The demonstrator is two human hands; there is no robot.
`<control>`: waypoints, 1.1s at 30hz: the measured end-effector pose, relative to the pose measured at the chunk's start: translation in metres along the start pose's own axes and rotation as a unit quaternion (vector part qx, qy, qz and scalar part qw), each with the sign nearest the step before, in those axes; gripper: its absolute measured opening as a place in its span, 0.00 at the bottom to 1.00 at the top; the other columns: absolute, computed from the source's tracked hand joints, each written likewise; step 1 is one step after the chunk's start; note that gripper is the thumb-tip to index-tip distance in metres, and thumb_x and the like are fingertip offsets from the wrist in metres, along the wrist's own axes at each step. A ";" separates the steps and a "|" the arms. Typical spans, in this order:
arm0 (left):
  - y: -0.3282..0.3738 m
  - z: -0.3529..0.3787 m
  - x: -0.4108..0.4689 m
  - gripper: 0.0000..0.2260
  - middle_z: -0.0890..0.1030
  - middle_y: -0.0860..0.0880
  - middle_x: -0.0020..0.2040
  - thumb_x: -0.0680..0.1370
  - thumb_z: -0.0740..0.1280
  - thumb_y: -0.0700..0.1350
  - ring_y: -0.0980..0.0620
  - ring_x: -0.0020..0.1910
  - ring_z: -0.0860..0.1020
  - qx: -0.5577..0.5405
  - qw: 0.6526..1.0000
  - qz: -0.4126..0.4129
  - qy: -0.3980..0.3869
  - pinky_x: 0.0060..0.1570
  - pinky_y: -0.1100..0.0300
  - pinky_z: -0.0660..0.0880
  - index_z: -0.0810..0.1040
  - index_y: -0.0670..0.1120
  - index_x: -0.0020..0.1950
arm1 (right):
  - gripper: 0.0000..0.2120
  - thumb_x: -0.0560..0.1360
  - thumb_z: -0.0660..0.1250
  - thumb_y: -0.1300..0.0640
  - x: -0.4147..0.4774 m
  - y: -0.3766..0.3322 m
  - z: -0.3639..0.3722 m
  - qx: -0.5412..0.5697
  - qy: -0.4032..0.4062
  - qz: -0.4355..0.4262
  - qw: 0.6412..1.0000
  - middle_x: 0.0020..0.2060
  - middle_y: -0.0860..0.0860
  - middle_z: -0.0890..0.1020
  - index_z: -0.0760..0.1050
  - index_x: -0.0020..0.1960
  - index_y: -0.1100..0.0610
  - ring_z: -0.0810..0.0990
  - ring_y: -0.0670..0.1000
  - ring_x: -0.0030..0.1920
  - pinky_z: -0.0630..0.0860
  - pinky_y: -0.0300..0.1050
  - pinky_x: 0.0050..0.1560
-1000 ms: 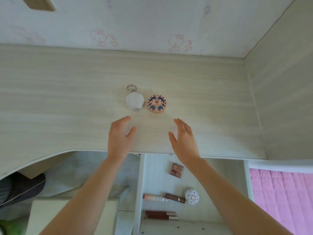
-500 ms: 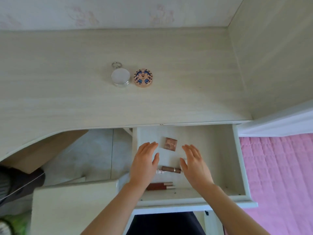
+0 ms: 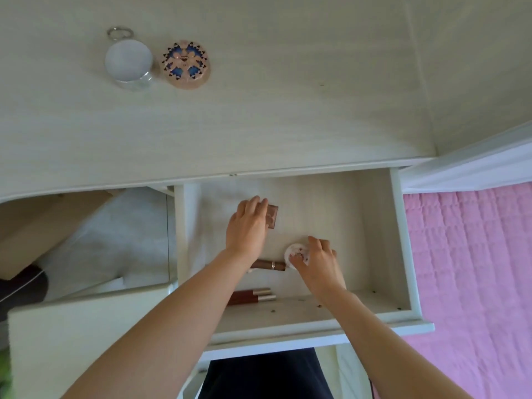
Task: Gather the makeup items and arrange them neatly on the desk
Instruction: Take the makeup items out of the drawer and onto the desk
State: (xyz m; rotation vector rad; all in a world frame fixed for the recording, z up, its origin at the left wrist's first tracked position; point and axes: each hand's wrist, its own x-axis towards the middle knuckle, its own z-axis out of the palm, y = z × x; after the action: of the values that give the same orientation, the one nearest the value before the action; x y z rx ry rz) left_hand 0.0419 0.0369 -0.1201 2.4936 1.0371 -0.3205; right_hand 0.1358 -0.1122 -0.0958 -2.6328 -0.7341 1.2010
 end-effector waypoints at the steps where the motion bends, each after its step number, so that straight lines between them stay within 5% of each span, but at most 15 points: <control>1: 0.001 0.002 0.004 0.26 0.65 0.47 0.71 0.79 0.63 0.44 0.44 0.69 0.64 0.009 1.000 -0.010 -0.001 0.62 0.53 0.68 0.59 0.47 0.76 | 0.30 0.75 0.66 0.46 0.002 0.000 0.002 0.011 -0.006 0.009 1.000 0.67 0.54 0.66 0.61 0.72 0.53 0.66 0.57 0.65 0.71 0.52 0.59; 10: 0.001 0.009 0.013 0.19 0.68 0.46 0.64 0.75 0.69 0.49 0.44 0.63 0.67 -0.015 0.998 -0.054 0.013 0.58 0.52 0.73 0.73 0.45 0.65 | 0.27 0.74 0.68 0.48 0.008 0.000 0.016 0.007 -0.013 0.031 0.999 0.63 0.54 0.66 0.64 0.69 0.54 0.70 0.56 0.61 0.75 0.52 0.56; 18: 0.005 0.013 0.005 0.16 0.76 0.46 0.53 0.73 0.73 0.41 0.48 0.57 0.72 -0.177 0.979 -0.093 0.037 0.52 0.53 0.74 0.71 0.44 0.56 | 0.28 0.72 0.72 0.52 0.002 -0.001 0.021 0.036 0.014 0.014 0.999 0.61 0.56 0.69 0.62 0.65 0.56 0.70 0.58 0.60 0.74 0.51 0.54; 27: 0.005 0.008 -0.023 0.08 0.79 0.52 0.41 0.71 0.72 0.35 0.58 0.41 0.76 -0.395 0.891 -0.218 0.059 0.42 0.77 0.68 0.78 0.43 0.47 | 0.28 0.68 0.76 0.58 -0.003 0.000 0.012 0.158 0.009 0.060 0.986 0.55 0.53 0.66 0.65 0.62 0.54 0.73 0.54 0.47 0.74 0.44 0.53; 33: 0.004 -0.010 -0.050 0.07 0.81 0.53 0.44 0.72 0.73 0.37 0.54 0.47 0.79 -0.446 0.856 -0.253 0.066 0.52 0.61 0.75 0.81 0.45 0.49 | 0.28 0.68 0.76 0.57 -0.015 -0.006 -0.007 0.186 0.010 0.065 0.980 0.55 0.53 0.67 0.68 0.64 0.54 0.72 0.52 0.47 0.71 0.41 0.50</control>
State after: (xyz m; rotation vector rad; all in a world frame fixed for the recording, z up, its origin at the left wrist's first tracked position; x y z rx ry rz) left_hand 0.0104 0.0080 -0.0921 1.4057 1.4619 0.1759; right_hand 0.1301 -0.1137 -0.0789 -2.4043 -0.2982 1.2057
